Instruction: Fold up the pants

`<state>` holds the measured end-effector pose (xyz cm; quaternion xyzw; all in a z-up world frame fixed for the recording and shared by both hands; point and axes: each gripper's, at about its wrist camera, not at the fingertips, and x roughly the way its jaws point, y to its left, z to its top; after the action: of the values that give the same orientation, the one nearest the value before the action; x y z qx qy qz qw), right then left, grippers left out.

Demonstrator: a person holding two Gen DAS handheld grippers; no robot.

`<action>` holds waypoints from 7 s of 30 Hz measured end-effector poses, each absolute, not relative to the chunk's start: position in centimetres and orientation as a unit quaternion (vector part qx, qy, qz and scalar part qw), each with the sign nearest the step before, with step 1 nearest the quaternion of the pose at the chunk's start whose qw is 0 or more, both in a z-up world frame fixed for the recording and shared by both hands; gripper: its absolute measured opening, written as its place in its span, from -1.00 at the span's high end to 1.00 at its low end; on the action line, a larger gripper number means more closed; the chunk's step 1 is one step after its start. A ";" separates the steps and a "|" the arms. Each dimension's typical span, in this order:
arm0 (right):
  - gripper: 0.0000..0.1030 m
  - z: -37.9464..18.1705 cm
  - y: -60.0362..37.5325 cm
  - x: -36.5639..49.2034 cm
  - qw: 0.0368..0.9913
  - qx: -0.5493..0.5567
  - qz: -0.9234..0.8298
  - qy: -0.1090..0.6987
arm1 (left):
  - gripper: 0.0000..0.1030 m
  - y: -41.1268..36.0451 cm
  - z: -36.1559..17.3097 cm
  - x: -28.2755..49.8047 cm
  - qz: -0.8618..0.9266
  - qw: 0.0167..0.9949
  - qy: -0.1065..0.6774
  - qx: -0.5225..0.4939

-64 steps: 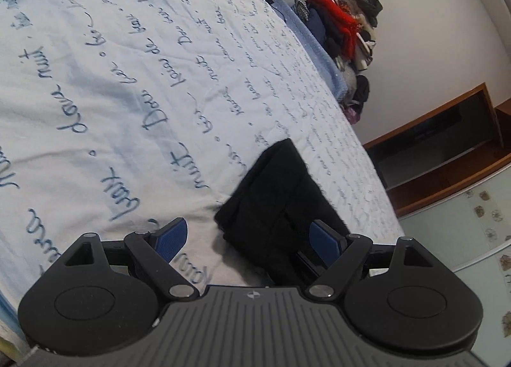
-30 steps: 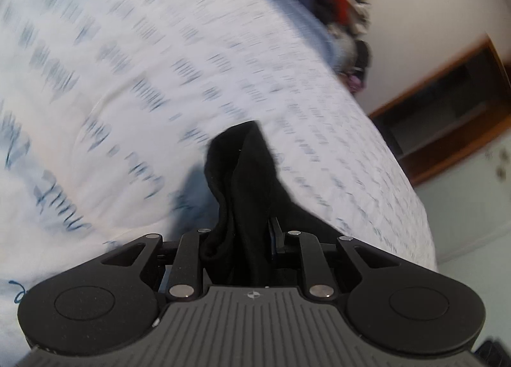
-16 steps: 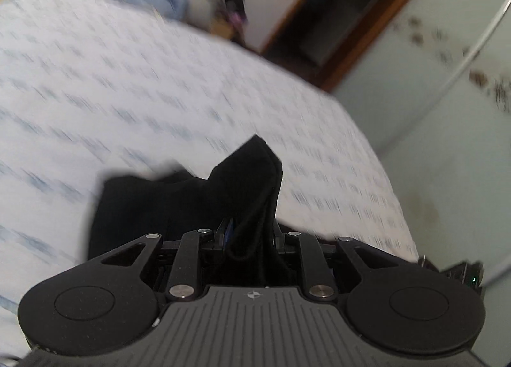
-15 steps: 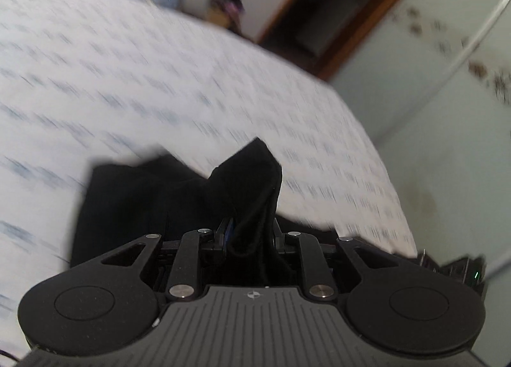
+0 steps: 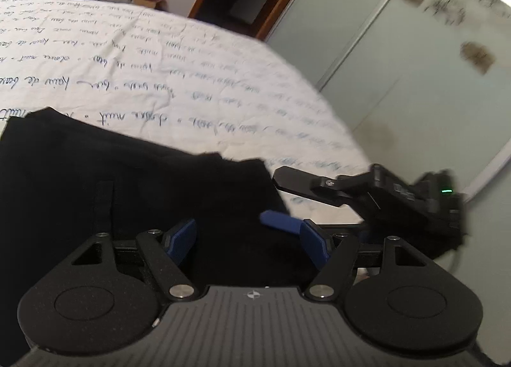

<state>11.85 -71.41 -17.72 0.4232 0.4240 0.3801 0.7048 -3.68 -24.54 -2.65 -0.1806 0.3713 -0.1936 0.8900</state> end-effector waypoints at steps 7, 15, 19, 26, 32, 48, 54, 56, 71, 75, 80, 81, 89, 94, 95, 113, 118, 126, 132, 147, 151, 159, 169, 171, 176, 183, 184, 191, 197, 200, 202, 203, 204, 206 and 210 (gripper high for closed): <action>-0.90 -17.4 -70.2 13.3 0.654 0.433 0.397 0.477 | -0.45 -18.0 -1.2 -7.1 -0.066 0.927 0.305 -0.206; -1.00 -14.8 -65.9 14.2 0.666 0.330 0.395 0.540 | -0.47 -13.3 -2.1 -8.5 -0.005 0.913 0.303 -0.272; -1.00 -14.3 -63.8 14.1 0.651 0.302 0.408 0.565 | -0.49 -12.7 -2.0 -9.0 -0.011 0.911 0.305 -0.278; -1.00 -15.0 -61.7 14.3 0.625 0.314 0.408 0.587 | -0.53 -12.4 -2.4 -9.2 -0.012 0.910 0.303 -0.283; -0.84 -15.3 -60.8 12.4 0.656 0.313 0.430 0.535 | -0.55 -12.2 -2.3 -9.3 -0.006 0.908 0.305 -0.285; 0.64 -15.0 -62.1 12.6 0.669 0.312 0.434 0.516 | -0.61 -13.2 -1.7 -8.9 -0.015 0.910 0.312 -0.272; 0.66 -11.5 -66.7 13.9 0.699 0.292 0.431 0.490 | -0.70 -13.5 -1.7 -9.0 -0.025 0.912 0.305 -0.273; 0.66 -13.0 -68.5 14.1 0.697 0.306 0.407 0.505 | -0.70 -13.8 -2.2 -8.7 -0.028 0.909 0.315 -0.273; -0.40 -17.4 -66.6 15.6 0.613 0.377 0.405 0.564 | -0.71 -15.6 -2.9 -8.3 -0.040 0.909 0.337 -0.243; -0.90 -15.8 -63.8 15.6 0.617 0.335 0.438 0.561 | -0.73 -15.7 -2.8 -8.4 -0.043 0.909 0.336 -0.244; 0.70 -15.1 -62.1 14.5 0.646 0.245 0.463 0.555 | -0.75 -15.1 -3.1 -8.4 -0.034 0.907 0.336 -0.250; 0.70 -15.1 -62.2 14.2 0.654 0.237 0.464 0.548 | -0.75 -15.0 -3.2 -8.3 -0.034 0.906 0.338 -0.254; 0.71 -13.7 -65.0 14.6 0.677 0.238 0.459 0.523 | -0.75 -15.0 -2.6 -8.2 -0.041 0.907 0.334 -0.253; 0.71 -13.9 -68.5 16.0 0.691 0.232 0.428 0.534 | -0.76 -15.9 -2.0 -8.1 -0.069 0.908 0.322 -0.260; 0.71 -14.6 -68.6 15.9 0.693 0.230 0.421 0.538 | -0.76 -16.5 -1.9 -7.7 -0.082 0.908 0.322 -0.256; -0.53 -10.6 -70.1 13.7 0.722 0.329 0.427 0.434 | -0.86 -23.9 -4.4 -6.8 -0.140 0.921 0.352 -0.093; -0.49 -16.3 -69.1 13.5 0.691 0.350 0.409 0.483 | -0.86 -23.9 -6.3 -7.2 -0.147 0.909 0.380 -0.088; -0.50 -13.5 -69.5 13.2 0.698 0.346 0.405 0.477 | -0.82 -25.5 -6.1 -7.9 -0.136 0.925 0.355 -0.024; -0.91 -8.3 -62.6 16.5 0.644 0.345 0.517 0.447 | -0.88 -24.2 -4.1 -9.8 -0.137 0.939 0.314 -0.038; -0.88 -15.6 -49.5 22.4 0.611 0.299 0.477 0.557 | -0.90 -23.0 -6.4 -8.5 -0.144 0.911 0.380 -0.068; -0.89 -14.2 -51.1 21.2 0.622 0.293 0.478 0.547 | -0.92 -22.7 -6.4 -8.4 -0.147 0.911 0.381 -0.068; -0.90 -10.2 -61.2 16.7 0.674 0.262 0.486 0.490 | -0.97 -23.1 -6.5 -8.2 -0.149 0.910 0.381 -0.064; -0.90 -13.9 -64.1 15.4 0.732 0.232 0.448 0.457 | -0.98 -24.2 -7.1 -8.3 -0.142 0.915 0.375 -0.035; -0.89 -13.1 -63.9 14.6 0.746 0.221 0.435 0.453 | -0.98 -24.6 -7.2 -8.4 -0.140 0.916 0.374 -0.025; -0.90 -10.7 -67.2 10.5 0.758 0.246 0.427 0.428 | -0.98 -24.8 -6.9 -8.8 -0.132 0.919 0.371 -0.027; -0.90 -14.4 -72.0 8.2 0.724 0.355 0.406 0.430 | -0.88 -23.9 -5.5 -8.6 -0.123 0.918 0.371 -0.063; -0.91 -13.6 -72.3 8.6 0.721 0.365 0.400 0.432 | -0.87 -23.7 -4.9 -8.6 -0.122 0.919 0.368 -0.066; -0.98 -9.8 -71.7 13.7 0.718 0.396 0.410 0.399 | -0.93 -23.0 -0.3 -5.0 -0.107 0.948 0.294 -0.061; -0.98 -15.7 -68.4 19.7 0.637 0.461 0.386 0.482 | -0.91 -22.6 -3.7 2.7 -0.083 0.922 0.362 -0.111; -0.96 -18.5 -69.1 20.9 0.623 0.505 0.377 0.463 | -0.94 -22.1 -6.8 4.5 -0.069 0.909 0.393 -0.123; -0.72 -19.1 -69.7 21.1 0.625 0.513 0.363 0.463 | -1.00 -22.2 -6.9 4.4 -0.067 0.914 0.385 -0.112; -0.63 -19.2 -69.7 21.0 0.632 0.500 0.364 0.467 | -1.00 -22.5 -6.9 4.3 -0.065 0.915 0.386 -0.103; -0.44 -19.3 -69.5 20.9 0.641 0.487 0.366 0.468 | -1.00 -22.7 -6.9 4.1 -0.065 0.916 0.384 -0.096; -0.34 -19.5 -69.9 20.3 0.638 0.489 0.370 0.465 | -1.00 -22.9 -6.7 3.5 -0.064 0.918 0.383 -0.086; -0.66 -17.0 -72.3 16.4 0.657 0.491 0.370 0.437 | -0.97 -22.5 -4.6 1.0 -0.046 0.920 0.375 -0.104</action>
<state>16.39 -72.35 -17.01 0.4908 0.4371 0.3701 0.6566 0.96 -22.55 -4.60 -0.1041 0.3750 -0.0460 0.9200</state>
